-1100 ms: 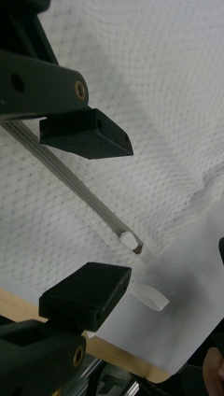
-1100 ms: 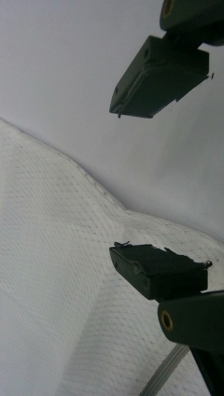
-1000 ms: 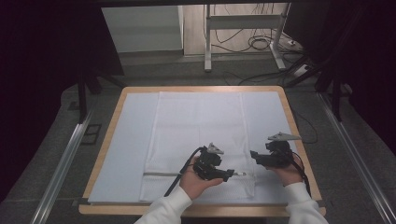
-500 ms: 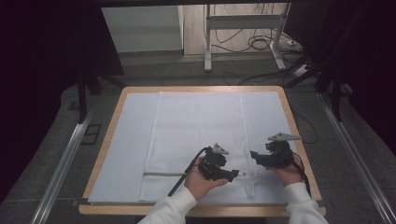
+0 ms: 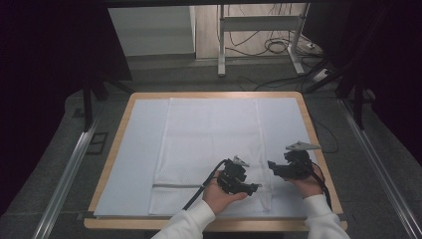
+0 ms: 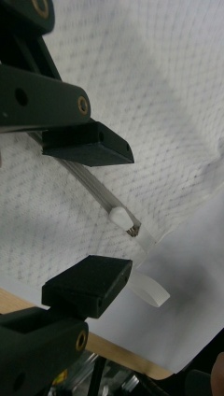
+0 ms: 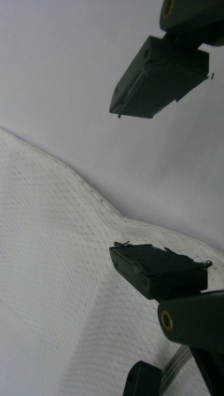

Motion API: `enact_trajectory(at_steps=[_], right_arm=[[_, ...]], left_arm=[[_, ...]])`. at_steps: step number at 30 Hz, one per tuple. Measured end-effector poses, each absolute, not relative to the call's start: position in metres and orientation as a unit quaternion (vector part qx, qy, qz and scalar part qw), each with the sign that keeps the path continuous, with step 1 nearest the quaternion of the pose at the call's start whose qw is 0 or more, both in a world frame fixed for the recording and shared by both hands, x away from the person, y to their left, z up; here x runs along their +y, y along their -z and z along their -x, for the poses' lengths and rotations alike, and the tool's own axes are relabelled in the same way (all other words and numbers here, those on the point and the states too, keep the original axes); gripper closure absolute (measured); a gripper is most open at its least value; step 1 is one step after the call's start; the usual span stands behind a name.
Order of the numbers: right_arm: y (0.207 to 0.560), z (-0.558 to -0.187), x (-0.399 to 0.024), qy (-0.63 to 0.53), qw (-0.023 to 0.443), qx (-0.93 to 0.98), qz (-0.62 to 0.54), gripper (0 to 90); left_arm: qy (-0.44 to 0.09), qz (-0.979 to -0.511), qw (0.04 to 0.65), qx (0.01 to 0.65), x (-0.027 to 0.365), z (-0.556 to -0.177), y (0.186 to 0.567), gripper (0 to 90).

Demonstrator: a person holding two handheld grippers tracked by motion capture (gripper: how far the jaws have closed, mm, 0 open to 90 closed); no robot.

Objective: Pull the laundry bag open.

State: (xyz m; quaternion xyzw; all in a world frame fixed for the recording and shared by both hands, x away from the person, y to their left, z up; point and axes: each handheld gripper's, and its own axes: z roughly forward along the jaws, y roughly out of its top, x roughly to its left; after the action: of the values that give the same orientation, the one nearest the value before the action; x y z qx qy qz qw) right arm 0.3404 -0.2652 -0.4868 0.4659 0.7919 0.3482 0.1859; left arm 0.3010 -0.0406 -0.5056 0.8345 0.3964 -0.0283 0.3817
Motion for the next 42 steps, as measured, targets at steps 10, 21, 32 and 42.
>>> enact_trajectory(at_steps=[10,21,32,42], right_arm=[[0.487,-0.341,-0.266,-0.347,0.186,0.792,-0.467,25.7],[0.486,-0.341,-0.267,-0.350,0.183,0.790,-0.469,25.8],[0.485,-0.341,-0.270,-0.352,0.184,0.786,-0.474,25.8],[0.485,-0.341,-0.270,-0.351,0.185,0.786,-0.474,25.8]], left_arm=[[0.044,-0.837,0.377,0.394,-0.052,-0.304,0.511,44.6],[0.065,-0.833,0.381,0.396,-0.056,-0.308,0.515,50.0],[0.077,-0.834,0.379,0.394,-0.053,-0.308,0.517,53.9],[0.091,-0.830,0.382,0.397,-0.054,-0.307,0.520,54.4]])
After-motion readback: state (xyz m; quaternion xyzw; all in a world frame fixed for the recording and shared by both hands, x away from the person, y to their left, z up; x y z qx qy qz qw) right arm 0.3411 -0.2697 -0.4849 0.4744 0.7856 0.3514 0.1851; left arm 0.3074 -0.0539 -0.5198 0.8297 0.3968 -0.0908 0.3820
